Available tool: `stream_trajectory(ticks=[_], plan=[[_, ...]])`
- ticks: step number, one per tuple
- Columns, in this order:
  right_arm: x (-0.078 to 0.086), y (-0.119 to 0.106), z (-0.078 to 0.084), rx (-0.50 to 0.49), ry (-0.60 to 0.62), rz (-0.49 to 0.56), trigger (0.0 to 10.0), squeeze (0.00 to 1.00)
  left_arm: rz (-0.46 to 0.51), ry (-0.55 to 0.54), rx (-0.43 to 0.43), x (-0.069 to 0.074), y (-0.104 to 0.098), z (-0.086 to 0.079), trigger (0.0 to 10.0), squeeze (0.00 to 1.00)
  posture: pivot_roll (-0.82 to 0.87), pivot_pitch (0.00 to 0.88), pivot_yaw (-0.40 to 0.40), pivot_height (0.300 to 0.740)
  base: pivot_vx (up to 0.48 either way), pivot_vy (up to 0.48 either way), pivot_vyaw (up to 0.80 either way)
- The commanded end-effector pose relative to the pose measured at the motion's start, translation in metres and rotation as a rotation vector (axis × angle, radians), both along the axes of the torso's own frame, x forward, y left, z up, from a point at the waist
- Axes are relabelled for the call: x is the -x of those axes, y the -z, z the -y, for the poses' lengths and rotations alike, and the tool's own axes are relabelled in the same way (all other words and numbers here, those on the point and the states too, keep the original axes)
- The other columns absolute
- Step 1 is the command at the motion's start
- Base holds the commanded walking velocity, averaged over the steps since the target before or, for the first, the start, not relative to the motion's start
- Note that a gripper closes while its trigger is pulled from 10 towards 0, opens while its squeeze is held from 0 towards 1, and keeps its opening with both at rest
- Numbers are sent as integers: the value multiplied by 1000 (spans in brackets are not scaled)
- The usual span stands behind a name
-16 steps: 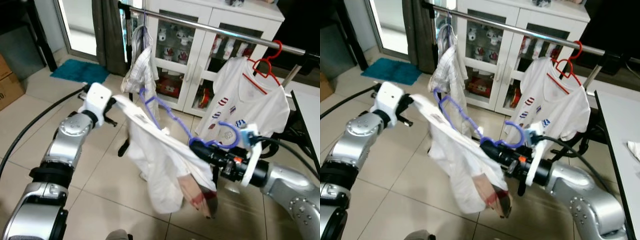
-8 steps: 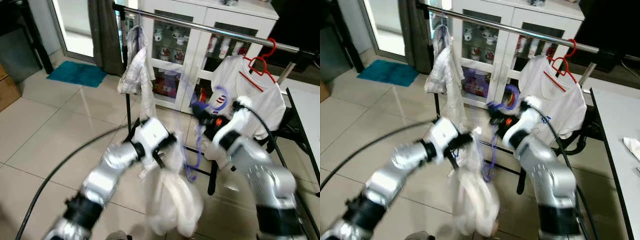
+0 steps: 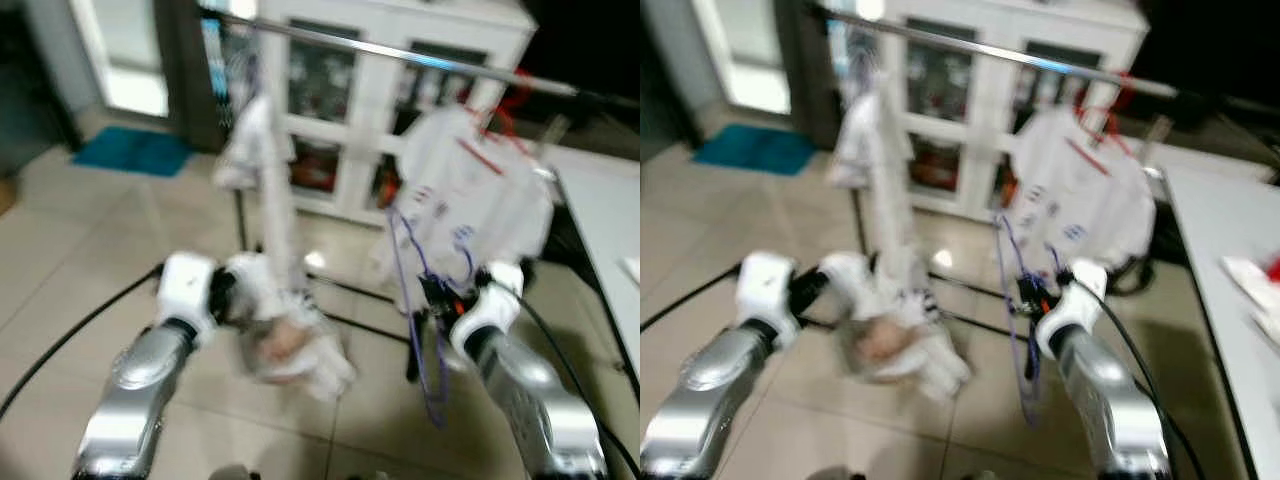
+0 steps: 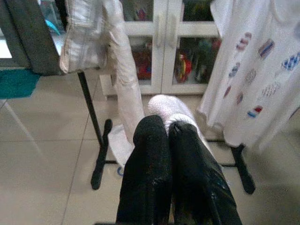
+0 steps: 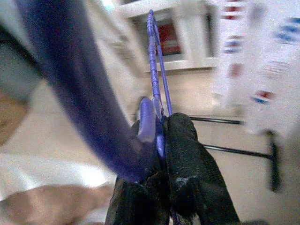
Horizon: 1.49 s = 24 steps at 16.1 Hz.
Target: Hang hanger
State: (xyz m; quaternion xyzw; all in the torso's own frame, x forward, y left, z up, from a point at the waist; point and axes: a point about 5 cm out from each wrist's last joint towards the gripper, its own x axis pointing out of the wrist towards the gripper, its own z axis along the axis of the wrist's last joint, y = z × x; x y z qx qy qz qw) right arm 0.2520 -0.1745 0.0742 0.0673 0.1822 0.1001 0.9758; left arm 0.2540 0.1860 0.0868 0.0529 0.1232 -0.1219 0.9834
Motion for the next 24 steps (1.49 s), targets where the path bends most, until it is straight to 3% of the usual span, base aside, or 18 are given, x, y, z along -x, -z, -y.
stream_trajectory(ticks=[1,4,6,11,16,19,24], plan=[[0,-12,3,24,9,63,10000,0,58,37,-16,-2,-12,11,10000,0,0,0,-59,740,0,0,-800],[25,-2,5,34,41,33,10000,0,71,55,-1,0,-15,20,10000,0,-40,0,-29,740,0,0,-800],[30,1,3,20,67,15,10000,0,70,46,-13,-1,-14,18,10000,0,-49,0,-25,740,0,0,-800],[30,0,-2,44,56,29,10000,0,29,62,-1,4,-12,26,10000,0,-31,0,-26,740,0,0,-800],[19,6,-18,58,-49,8,10000,0,20,58,-52,18,-12,25,10000,0,39,0,-69,740,0,0,-800],[16,-1,-19,57,-68,29,10000,0,26,77,-64,17,-14,28,10000,0,14,0,-41,740,0,0,-800],[25,10,-21,36,-46,-12,10000,0,30,143,-76,11,-15,41,10000,0,25,0,-22,740,0,0,-800]])
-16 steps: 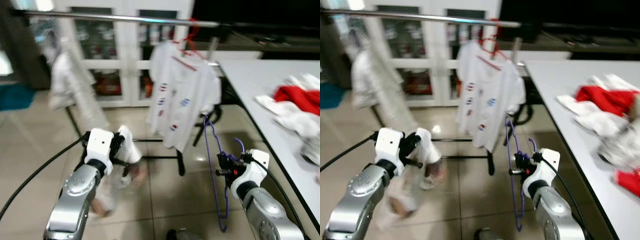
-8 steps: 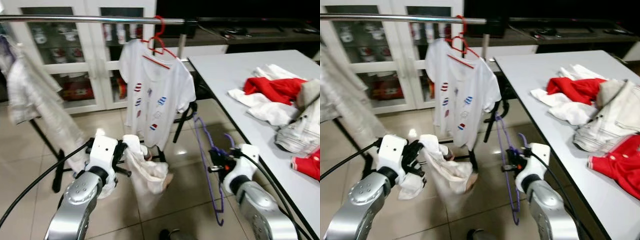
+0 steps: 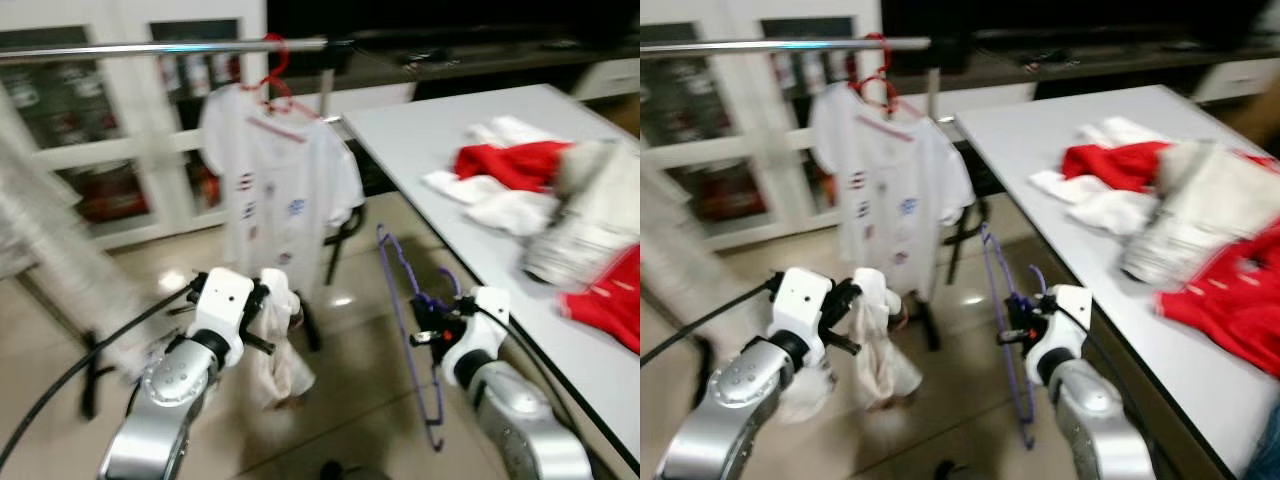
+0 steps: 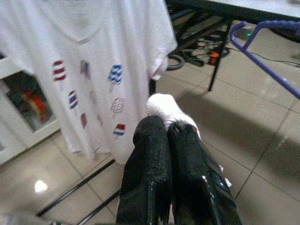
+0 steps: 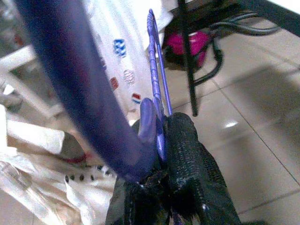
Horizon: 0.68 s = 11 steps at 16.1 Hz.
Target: Hang hanger
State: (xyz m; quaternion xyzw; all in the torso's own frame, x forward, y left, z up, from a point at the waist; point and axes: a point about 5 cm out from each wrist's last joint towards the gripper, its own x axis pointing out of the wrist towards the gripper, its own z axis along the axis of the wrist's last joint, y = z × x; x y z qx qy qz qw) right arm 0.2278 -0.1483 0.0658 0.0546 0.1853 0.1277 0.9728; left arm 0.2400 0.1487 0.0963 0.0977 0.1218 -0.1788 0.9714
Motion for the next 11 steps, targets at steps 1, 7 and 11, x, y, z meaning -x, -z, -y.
stream_trajectory(ticks=[1,7,11], plan=[[1,3,4,8,32,-19,10000,0,27,11,0,-5,-6,1,10000,0,27,0,-18,740,0,0,-800],[11,13,-5,18,47,-55,10000,0,8,14,43,-8,-4,-8,10000,0,15,0,24,740,0,0,-800],[19,14,0,77,25,-75,10000,0,-15,-5,67,-3,7,-9,10000,0,-15,0,7,740,0,0,-800]])
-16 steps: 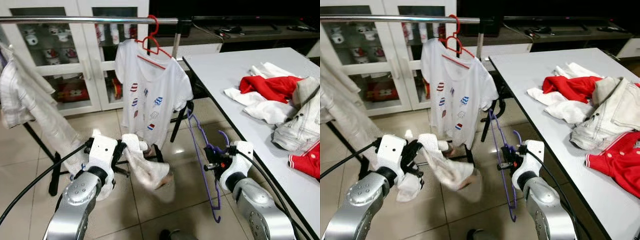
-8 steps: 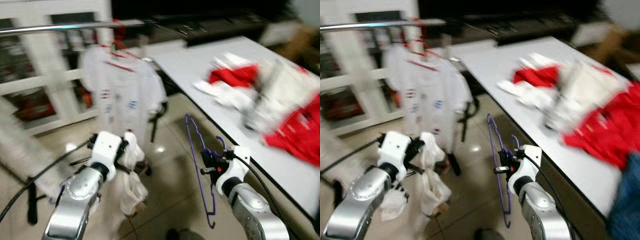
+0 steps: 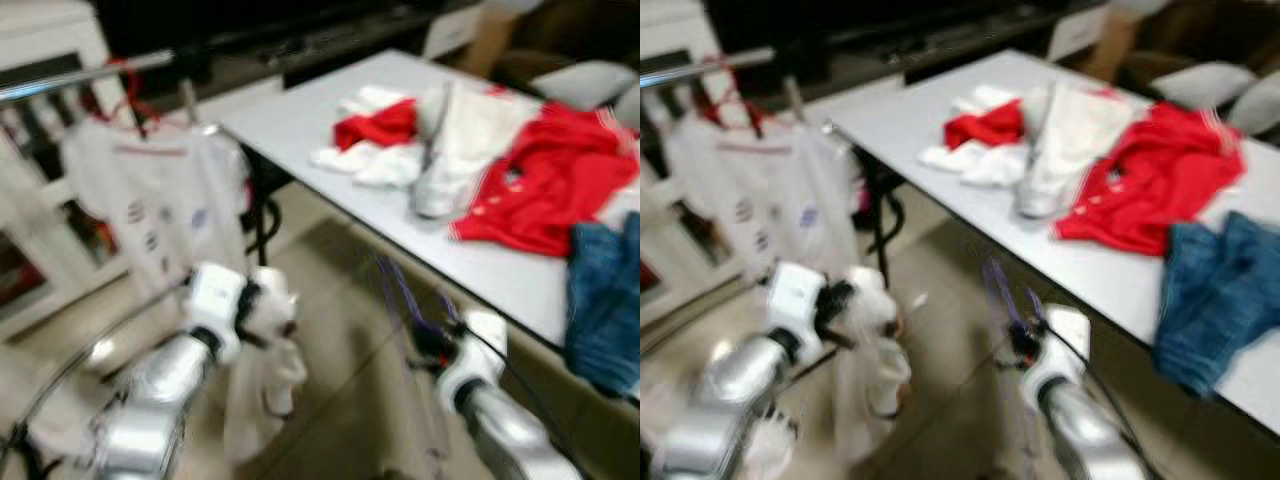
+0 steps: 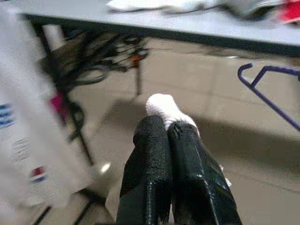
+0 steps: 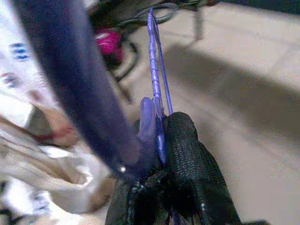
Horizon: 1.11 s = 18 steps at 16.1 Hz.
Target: Hang hanger
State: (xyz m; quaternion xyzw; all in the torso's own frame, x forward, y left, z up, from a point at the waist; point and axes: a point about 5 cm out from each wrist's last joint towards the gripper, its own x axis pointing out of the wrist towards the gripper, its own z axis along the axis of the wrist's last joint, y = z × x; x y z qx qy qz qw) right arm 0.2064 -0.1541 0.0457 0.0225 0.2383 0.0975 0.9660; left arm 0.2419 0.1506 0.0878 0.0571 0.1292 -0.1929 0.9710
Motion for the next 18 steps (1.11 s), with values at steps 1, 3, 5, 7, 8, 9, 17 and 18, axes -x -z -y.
stream_trajectory(ticks=[1,3,5,7,8,9,17,18], plan=[[-3,-6,-3,5,-22,22,10000,0,18,-26,-13,1,-1,-5,10000,0,-13,0,-6,740,0,0,-800],[-5,-6,0,15,-40,15,10000,0,25,-35,6,1,-2,-1,10000,0,-11,0,-31,740,0,0,-800],[-6,-6,2,28,-57,9,10000,0,21,-43,13,3,-1,2,10000,0,-9,0,-45,740,0,0,-800],[-7,-7,4,36,-64,8,10000,0,20,-41,4,6,0,3,10000,0,-7,0,-49,740,0,0,-800],[-10,-8,6,41,-61,10,10000,0,17,-44,8,7,1,1,10000,0,-3,0,-51,740,0,0,-800],[-13,-8,7,50,-72,14,10000,0,19,-41,-7,6,0,0,10000,0,2,0,-56,740,0,-255,-800],[-21,1,13,60,-65,-7,10000,0,32,-36,-23,-7,-2,1,10000,0,-1,0,-57,740,0,-283,-800],[-21,1,13,58,-63,-7,10000,0,31,-36,-21,-7,-2,1,10000,0,-1,0,-57,740,0,-285,-800]])
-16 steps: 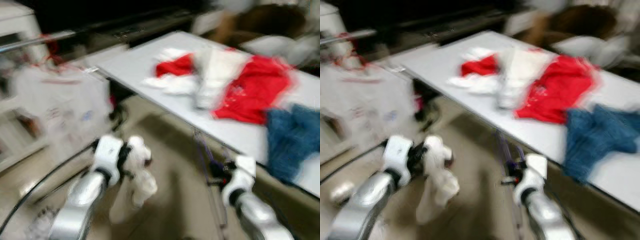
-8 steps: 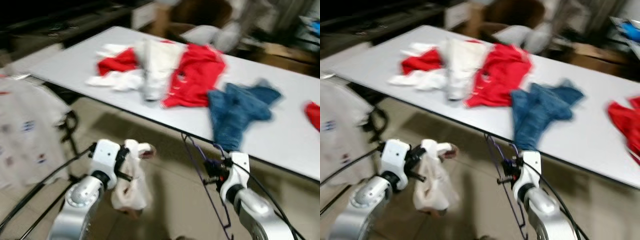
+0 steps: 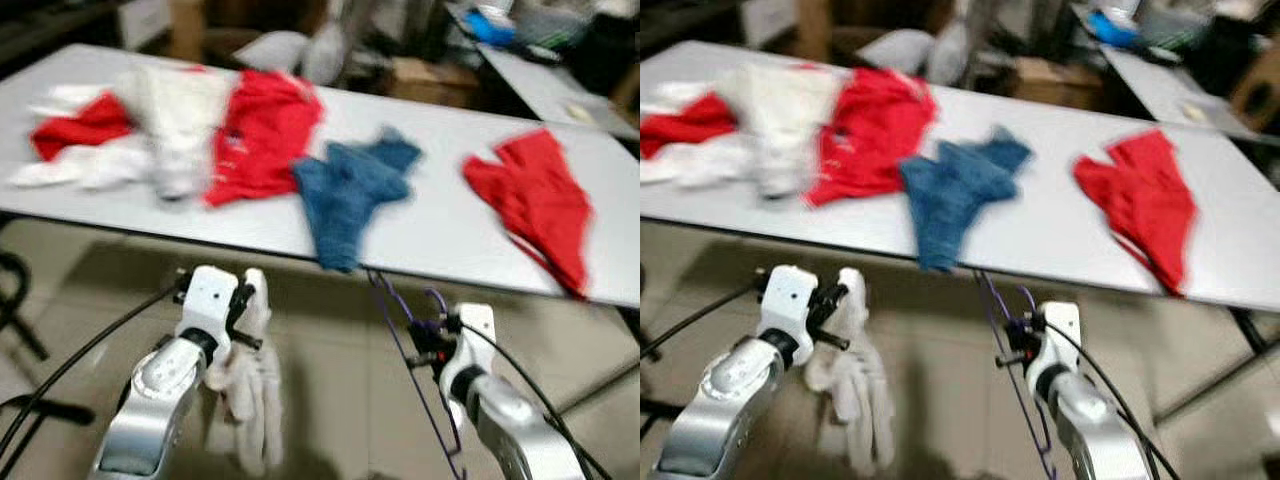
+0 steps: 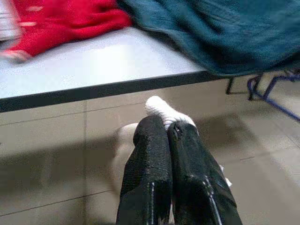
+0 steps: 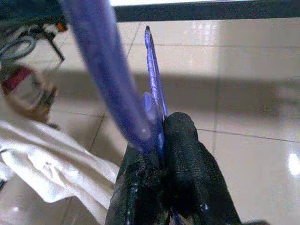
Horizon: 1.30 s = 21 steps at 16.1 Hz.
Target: Hang hanger
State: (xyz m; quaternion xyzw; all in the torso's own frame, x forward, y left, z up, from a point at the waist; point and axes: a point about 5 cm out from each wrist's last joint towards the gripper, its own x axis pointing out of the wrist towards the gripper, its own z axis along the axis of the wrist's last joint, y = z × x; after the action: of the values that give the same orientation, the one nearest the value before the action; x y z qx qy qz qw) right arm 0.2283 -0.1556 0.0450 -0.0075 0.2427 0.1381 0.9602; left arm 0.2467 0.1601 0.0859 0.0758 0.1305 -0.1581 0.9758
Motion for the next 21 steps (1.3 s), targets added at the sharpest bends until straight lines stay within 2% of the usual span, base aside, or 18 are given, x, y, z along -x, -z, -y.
stream_trajectory(ticks=[1,6,13,18,21], plan=[[0,0,12,18,37,1,10000,0,18,28,27,-3,-4,11,10000,0,-8,0,-54,740,0,-285,-456],[-4,-1,18,38,59,12,10000,0,21,30,21,-11,-4,12,10000,0,-25,0,-45,740,0,-284,0],[-15,-6,18,65,54,45,10000,0,51,7,17,-23,-11,10,10000,0,-10,0,-77,740,0,-295,0],[-15,-5,12,48,66,50,10000,0,49,9,3,-22,-10,8,10000,0,-3,0,-76,740,0,-325,0],[-15,-9,14,39,92,64,10000,0,55,26,-1,-25,-13,8,10000,0,-18,0,-57,740,0,-324,0]])
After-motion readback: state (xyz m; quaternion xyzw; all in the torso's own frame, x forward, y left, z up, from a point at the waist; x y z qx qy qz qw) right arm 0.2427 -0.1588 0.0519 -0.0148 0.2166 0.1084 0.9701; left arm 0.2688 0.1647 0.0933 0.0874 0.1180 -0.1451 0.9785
